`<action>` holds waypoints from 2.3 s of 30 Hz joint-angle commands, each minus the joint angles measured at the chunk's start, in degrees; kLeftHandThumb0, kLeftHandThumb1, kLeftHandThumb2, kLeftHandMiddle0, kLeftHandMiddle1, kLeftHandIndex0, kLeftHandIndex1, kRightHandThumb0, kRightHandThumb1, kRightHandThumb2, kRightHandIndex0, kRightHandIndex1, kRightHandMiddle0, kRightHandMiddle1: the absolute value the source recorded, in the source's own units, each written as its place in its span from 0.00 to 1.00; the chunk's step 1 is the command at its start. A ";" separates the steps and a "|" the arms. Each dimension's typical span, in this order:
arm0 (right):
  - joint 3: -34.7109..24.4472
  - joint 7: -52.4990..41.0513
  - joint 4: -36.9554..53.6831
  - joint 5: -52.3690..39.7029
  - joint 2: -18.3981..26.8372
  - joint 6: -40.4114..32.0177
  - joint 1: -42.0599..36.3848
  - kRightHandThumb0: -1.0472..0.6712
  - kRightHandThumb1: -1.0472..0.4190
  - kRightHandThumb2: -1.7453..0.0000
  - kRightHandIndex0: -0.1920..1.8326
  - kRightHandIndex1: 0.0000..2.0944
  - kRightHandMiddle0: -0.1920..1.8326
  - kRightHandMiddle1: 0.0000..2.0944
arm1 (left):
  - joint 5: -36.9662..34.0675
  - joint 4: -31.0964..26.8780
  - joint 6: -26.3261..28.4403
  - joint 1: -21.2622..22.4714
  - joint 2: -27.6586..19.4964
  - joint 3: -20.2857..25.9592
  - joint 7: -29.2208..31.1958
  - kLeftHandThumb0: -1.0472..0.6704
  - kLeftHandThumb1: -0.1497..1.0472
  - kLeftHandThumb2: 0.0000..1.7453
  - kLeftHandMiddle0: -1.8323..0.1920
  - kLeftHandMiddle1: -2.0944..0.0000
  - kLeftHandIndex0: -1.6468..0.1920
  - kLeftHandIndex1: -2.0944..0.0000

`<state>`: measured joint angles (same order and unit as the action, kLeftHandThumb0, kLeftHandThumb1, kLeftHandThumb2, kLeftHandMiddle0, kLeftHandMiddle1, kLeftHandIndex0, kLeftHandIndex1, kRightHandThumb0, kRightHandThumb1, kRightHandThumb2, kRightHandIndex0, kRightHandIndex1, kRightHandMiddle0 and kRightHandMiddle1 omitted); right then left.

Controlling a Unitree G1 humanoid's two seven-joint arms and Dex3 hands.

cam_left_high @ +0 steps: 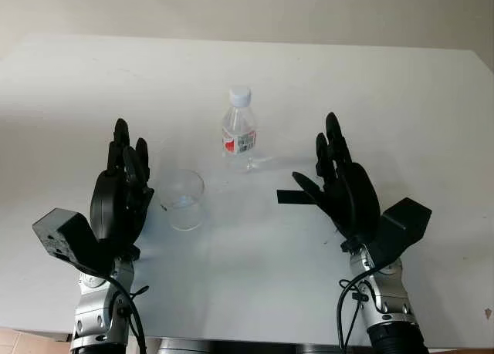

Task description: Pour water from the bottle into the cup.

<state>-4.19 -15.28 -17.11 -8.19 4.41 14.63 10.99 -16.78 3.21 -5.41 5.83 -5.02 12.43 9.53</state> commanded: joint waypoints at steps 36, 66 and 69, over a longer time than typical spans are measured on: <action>7.68 6.11 -32.50 15.56 1.49 9.51 36.20 0.04 0.09 0.97 0.00 0.00 0.00 0.00 | 0.41 -1.15 0.42 0.07 0.50 -0.71 -0.66 0.16 1.00 0.43 0.95 0.97 0.98 0.97; 7.49 8.69 -51.16 17.02 -0.46 7.74 41.52 0.06 0.08 0.97 0.00 0.00 0.00 0.00 | 0.57 -0.58 0.39 0.19 0.52 -0.10 -0.40 0.16 1.00 0.42 0.94 0.97 0.97 0.97; 8.18 8.83 -51.24 17.77 -0.68 8.02 41.67 0.05 0.08 0.97 0.00 0.00 0.00 0.00 | 0.92 -0.52 0.13 0.16 0.73 -0.29 -0.62 0.16 1.00 0.42 0.95 0.97 0.97 0.97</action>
<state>3.70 -6.56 -67.75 9.24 4.13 21.72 51.47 -16.04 2.75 -4.86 6.08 -4.57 12.41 9.07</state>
